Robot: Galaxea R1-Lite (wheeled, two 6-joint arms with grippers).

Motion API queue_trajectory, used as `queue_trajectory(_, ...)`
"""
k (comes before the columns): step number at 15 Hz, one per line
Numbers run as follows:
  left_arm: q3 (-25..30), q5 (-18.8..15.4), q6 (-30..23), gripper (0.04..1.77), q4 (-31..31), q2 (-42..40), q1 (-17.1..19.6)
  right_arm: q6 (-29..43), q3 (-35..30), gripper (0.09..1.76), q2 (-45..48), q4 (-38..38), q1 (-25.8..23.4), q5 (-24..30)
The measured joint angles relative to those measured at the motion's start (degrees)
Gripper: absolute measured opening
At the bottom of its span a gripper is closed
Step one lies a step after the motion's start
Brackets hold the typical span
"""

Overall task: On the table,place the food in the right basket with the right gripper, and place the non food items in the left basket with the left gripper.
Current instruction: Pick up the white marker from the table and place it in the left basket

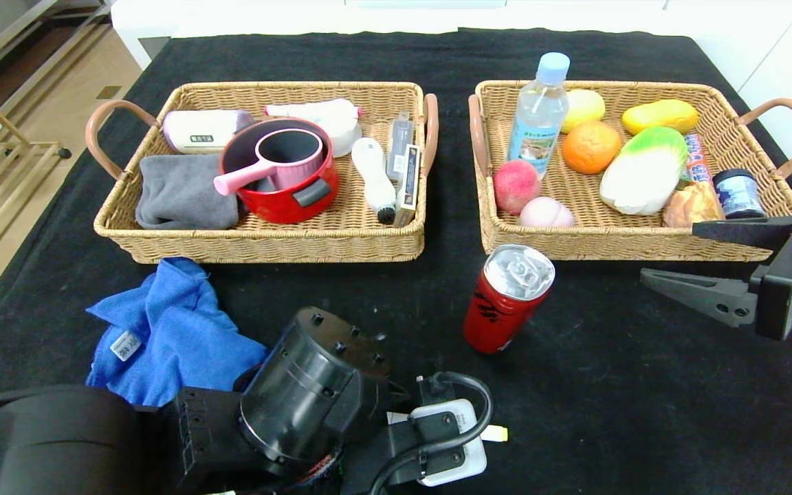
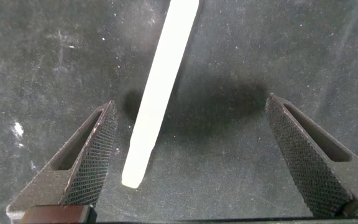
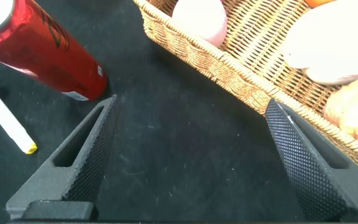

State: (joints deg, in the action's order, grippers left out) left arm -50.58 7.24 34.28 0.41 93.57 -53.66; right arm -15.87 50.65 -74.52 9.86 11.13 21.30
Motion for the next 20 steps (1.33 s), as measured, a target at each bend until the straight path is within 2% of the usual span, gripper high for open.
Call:
queue_trajectory(9,0.1,0.1,0.1,1.72,0.0,0.4,0.1,0.0,0.0,1.71,0.0,0.0,0.0,0.0)
queue_trajectory(13,0.5,0.2,0.0,1.08,0.0,0.3,0.1,0.0,0.0,1.71,0.0,0.0,0.0,0.0)
queue_trajectory(16,0.6,0.2,-0.1,0.78,0.0,0.2,0.1,0.0,0.0,1.71,0.0,0.0,0.0,0.0)
queue_trajectory(17,0.8,0.1,-0.1,0.54,-0.1,0.2,0.1,0.0,0.0,1.71,0.0,0.0,0.0,0.0)
queue_trajectory(18,0.9,0.1,-0.2,0.2,-0.1,0.2,0.1,0.0,0.0,1.71,0.0,0.0,0.0,0.0)
queue_trajectory(20,1.0,0.1,-0.2,0.24,-0.1,0.0,0.1,0.0,0.0,1.71,0.0,0.0,0.0,0.0)
